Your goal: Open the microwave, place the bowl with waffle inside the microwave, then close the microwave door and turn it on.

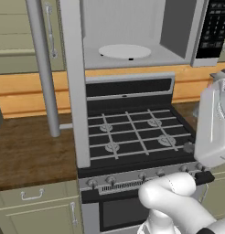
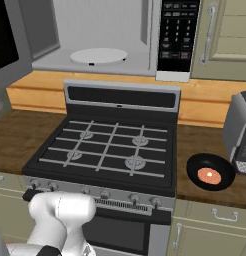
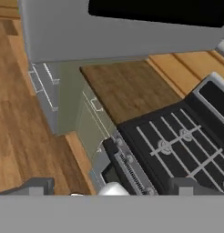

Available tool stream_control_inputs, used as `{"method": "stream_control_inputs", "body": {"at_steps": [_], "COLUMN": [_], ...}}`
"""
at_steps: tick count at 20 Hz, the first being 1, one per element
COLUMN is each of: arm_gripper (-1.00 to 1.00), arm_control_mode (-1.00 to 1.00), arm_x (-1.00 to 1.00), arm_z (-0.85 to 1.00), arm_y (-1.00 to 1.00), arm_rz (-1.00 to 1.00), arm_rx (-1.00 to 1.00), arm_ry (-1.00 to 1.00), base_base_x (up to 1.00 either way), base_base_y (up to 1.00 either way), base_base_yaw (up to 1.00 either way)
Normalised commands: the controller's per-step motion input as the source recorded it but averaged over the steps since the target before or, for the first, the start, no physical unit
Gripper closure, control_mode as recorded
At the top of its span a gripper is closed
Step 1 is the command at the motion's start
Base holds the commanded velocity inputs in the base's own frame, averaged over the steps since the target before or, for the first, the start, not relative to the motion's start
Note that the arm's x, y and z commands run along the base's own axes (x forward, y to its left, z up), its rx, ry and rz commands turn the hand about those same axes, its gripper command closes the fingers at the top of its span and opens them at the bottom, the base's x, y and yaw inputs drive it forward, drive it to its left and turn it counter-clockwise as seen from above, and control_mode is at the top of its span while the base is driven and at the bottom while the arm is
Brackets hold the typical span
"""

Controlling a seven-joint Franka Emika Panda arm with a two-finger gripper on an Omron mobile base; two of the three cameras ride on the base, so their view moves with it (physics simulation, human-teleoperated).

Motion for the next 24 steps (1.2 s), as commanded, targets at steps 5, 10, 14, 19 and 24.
{"method": "stream_control_inputs", "body": {"at_steps": [5,10,14,19,24], "arm_gripper": [-1.0,-1.0,-1.0,-1.0,-1.0], "arm_control_mode": [-1.0,-1.0,-1.0,-1.0,-1.0], "arm_x": [0.22,0.38,0.48,0.73,0.79], "arm_z": [-0.35,-0.15,-0.34,-0.43,-0.43], "arm_y": [-0.98,-0.81,-0.51,-0.49,-0.51], "arm_rz": [-0.34,-0.48,-0.72,-0.5,-0.26], "arm_rx": [0.0,0.05,0.0,0.0,0.15], "arm_ry": [0.13,0.05,0.18,0.13,0.03], "base_base_x": [0.0,0.0,0.0,0.0,0.0], "base_base_y": [0.0,0.0,0.0,0.0,0.0], "base_base_yaw": [0.0,0.0,0.0,0.0,0.0]}}
